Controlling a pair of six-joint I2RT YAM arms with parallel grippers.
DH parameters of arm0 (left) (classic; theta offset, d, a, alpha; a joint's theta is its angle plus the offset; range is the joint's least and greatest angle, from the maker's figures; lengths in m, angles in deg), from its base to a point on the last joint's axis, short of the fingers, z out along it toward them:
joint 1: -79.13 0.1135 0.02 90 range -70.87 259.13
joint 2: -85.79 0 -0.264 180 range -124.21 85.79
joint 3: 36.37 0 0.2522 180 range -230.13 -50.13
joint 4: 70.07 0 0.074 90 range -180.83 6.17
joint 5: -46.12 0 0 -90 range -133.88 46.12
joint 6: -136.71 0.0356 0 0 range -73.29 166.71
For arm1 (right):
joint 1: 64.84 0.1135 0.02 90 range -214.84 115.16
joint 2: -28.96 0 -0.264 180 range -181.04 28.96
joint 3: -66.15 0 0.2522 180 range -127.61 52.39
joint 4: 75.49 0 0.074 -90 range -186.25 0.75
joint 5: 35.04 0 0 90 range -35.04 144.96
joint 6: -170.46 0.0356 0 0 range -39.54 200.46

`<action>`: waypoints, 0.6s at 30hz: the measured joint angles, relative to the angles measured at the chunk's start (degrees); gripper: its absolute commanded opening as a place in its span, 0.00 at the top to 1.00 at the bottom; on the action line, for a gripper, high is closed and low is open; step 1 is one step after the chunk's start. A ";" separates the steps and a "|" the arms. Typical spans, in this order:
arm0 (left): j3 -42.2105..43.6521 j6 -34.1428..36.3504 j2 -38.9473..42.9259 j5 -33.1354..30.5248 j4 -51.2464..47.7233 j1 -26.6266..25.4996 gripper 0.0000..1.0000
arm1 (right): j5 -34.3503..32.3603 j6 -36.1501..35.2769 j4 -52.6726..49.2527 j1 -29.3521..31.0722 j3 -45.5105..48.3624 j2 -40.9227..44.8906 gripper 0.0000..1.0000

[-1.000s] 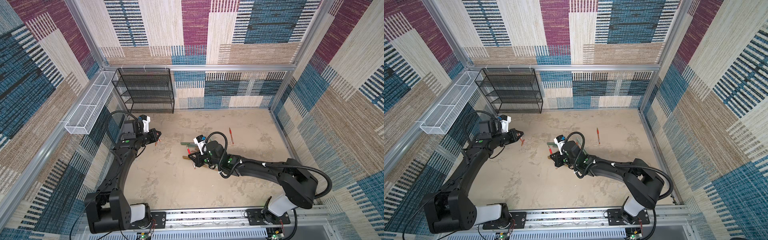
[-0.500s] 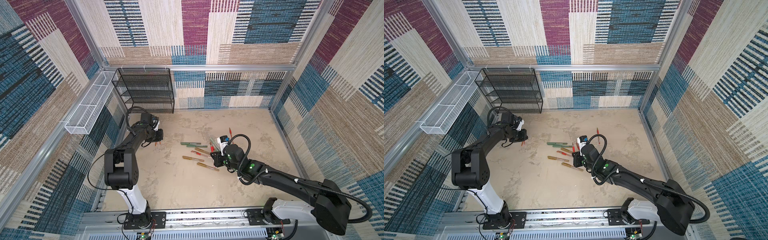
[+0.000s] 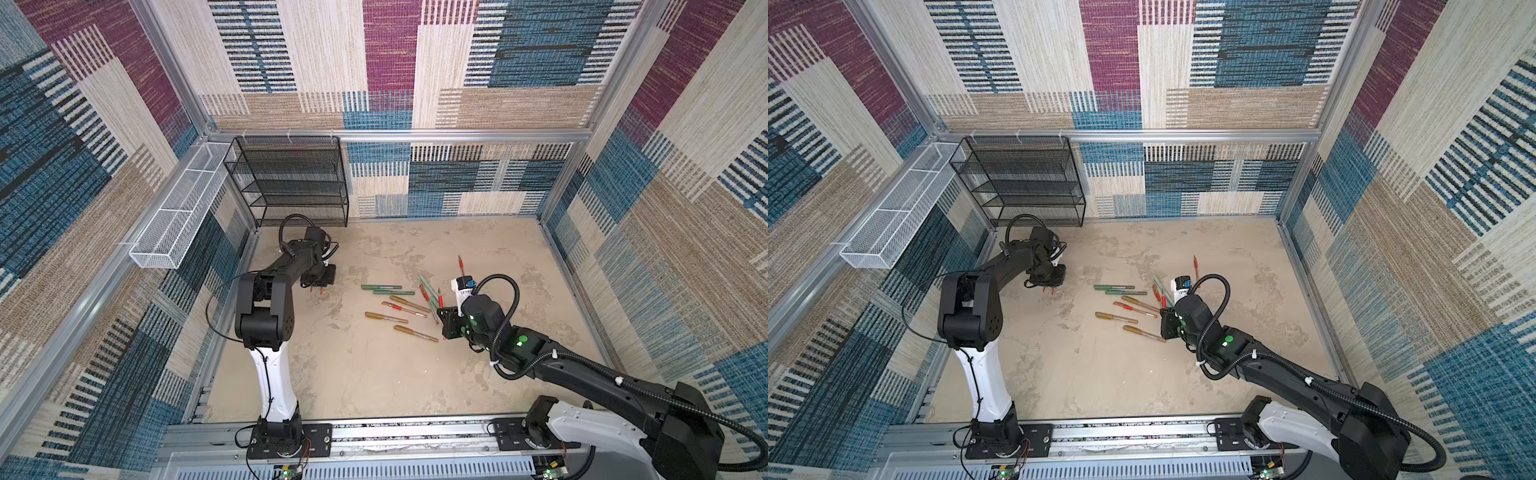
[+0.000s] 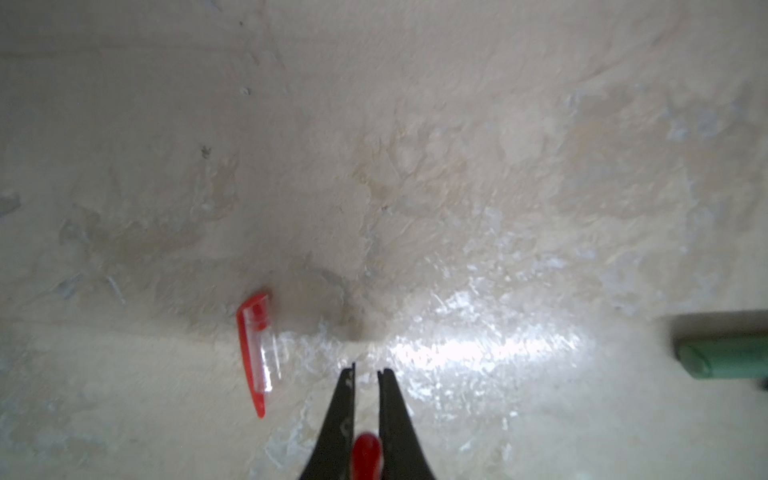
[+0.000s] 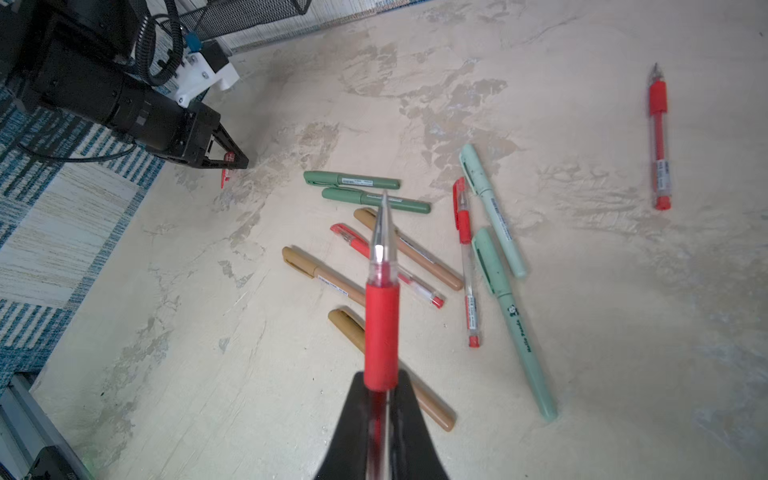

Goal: Open the pen caps
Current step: 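Set the cap by the first cap with left gripper while right moves pen away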

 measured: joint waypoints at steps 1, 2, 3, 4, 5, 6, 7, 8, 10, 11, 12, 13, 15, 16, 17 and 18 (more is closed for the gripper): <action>-0.90 0.02 -0.94 -0.52 -0.37 0.11 0.87 | -0.17 0.02 -0.26 -0.04 0.00 -0.07 1.00; -1.62 0.02 -1.68 -1.09 -0.61 0.11 0.86 | -0.20 0.15 -0.46 -0.07 -0.02 -0.13 1.00; -2.12 0.02 -2.16 -1.73 -0.85 0.11 0.86 | -0.17 0.20 -0.72 -0.15 -0.13 -0.17 1.00; -2.51 0.02 -2.58 -1.97 -1.16 0.17 0.84 | -0.17 0.20 -0.79 -0.15 -0.15 -0.17 1.00; -2.69 0.02 -2.78 -2.16 -1.29 0.17 0.81 | -0.22 0.20 -0.85 -0.15 -0.15 -0.15 1.00; -2.82 0.07 -2.91 -2.54 -1.51 0.11 0.78 | -0.35 0.20 -0.96 -0.15 -0.15 -0.13 1.00; -2.91 0.17 -2.99 -3.08 -1.64 0.11 0.74 | -0.50 0.20 -1.22 -0.22 -0.15 -0.07 1.00; -3.02 0.22 -3.02 -3.17 -1.77 0.11 0.72 | -0.74 0.20 -1.55 -0.26 -0.17 0.04 1.00; -3.21 0.22 -3.02 -3.23 -2.10 0.11 0.67 | -0.83 0.22 -2.58 -0.44 -0.55 0.22 1.00; -3.28 0.24 -3.02 -3.23 -2.25 0.11 0.65 | -1.14 0.22 -2.99 -0.61 -0.87 0.33 1.00; -3.30 0.24 -2.97 -3.21 -2.43 0.11 0.63 | -1.29 0.20 -3.08 -0.63 -1.07 0.48 1.00; -3.39 0.24 -2.93 -3.19 -2.75 0.11 0.62 | -1.51 0.20 -3.19 -0.70 -1.22 0.66 0.99; -3.50 0.22 -2.40 -3.15 -3.21 0.11 0.61 | -1.88 0.17 -3.72 -1.05 -1.46 0.79 0.99; -3.50 0.22 -1.79 -3.13 -3.45 0.09 0.60 | -1.90 0.17 -4.39 -1.31 -1.81 0.72 0.99; -3.50 0.20 -0.76 -3.08 -3.69 0.07 0.59 | -1.99 0.15 -5.07 -1.70 -2.38 0.55 0.99; -3.48 0.17 0.28 -2.97 -3.76 0.07 0.58 | -2.19 0.13 -5.44 -2.03 -3.06 0.24 0.99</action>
